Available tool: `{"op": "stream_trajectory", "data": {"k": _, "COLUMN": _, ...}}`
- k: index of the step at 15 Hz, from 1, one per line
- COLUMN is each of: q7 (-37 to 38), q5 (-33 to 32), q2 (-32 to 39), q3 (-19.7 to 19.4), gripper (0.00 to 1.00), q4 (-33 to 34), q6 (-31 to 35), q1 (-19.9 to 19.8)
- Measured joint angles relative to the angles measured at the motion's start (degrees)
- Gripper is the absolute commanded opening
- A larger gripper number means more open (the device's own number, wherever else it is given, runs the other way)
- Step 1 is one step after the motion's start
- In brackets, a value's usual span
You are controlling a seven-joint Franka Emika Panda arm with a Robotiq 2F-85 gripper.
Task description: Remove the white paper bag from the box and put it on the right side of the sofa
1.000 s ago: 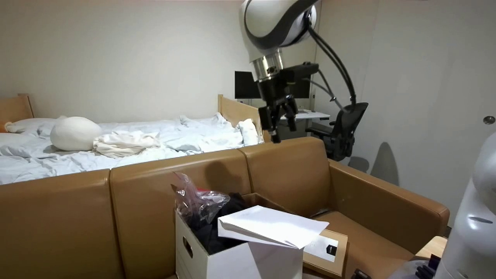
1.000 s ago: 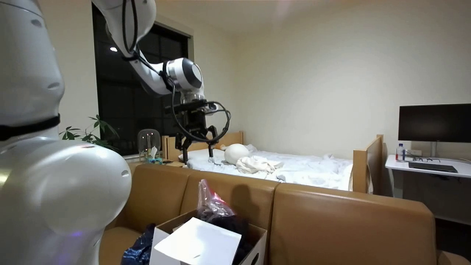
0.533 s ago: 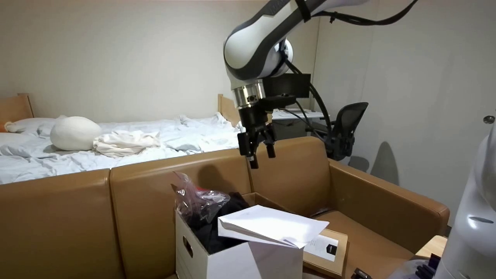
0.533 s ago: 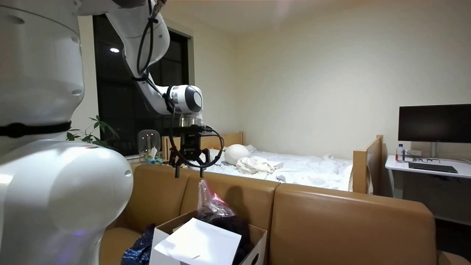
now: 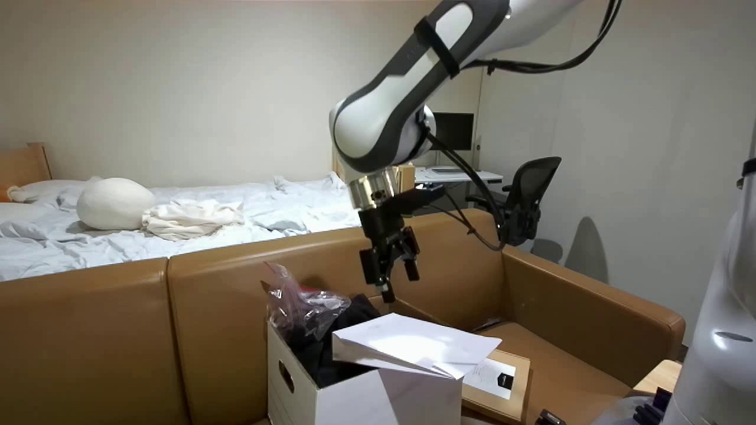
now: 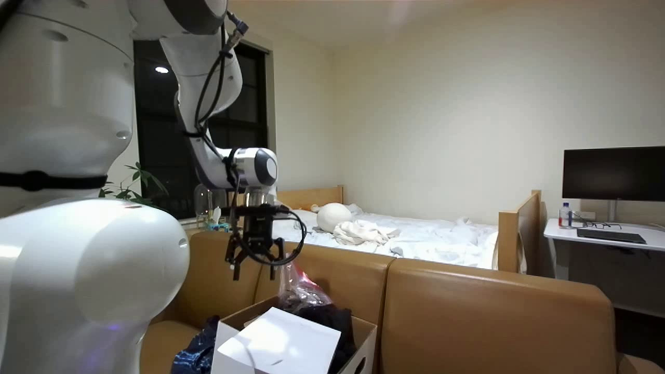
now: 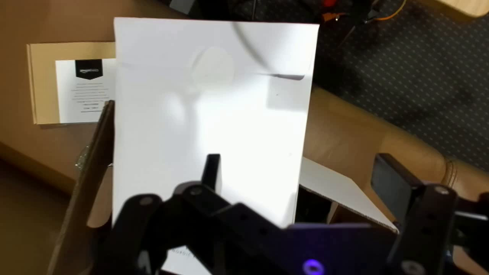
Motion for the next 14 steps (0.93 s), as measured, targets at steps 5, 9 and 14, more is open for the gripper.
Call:
{"op": "stream_trajectory", "data": {"k": 5, "q7": 8.7, "q5": -4.1, "q2": 5.0, "q3": 2.0, "gripper": 1.00, "q4": -7.9, "q6": 14.0, "q1": 4.4}}
{"op": "stream_trajectory", "data": {"k": 9, "q7": 27.8, "q5": -18.5, "q2": 6.8, "q3": 1.3, "gripper": 1.00, "q4": -9.0, "q6": 19.5, "q1": 9.2}}
{"op": "stream_trajectory", "data": {"k": 14, "q7": 44.4, "q5": -32.2, "q2": 7.6, "q3": -0.3, "gripper": 1.00, "q4": -6.0, "q6": 13.3, "q1": 12.0}}
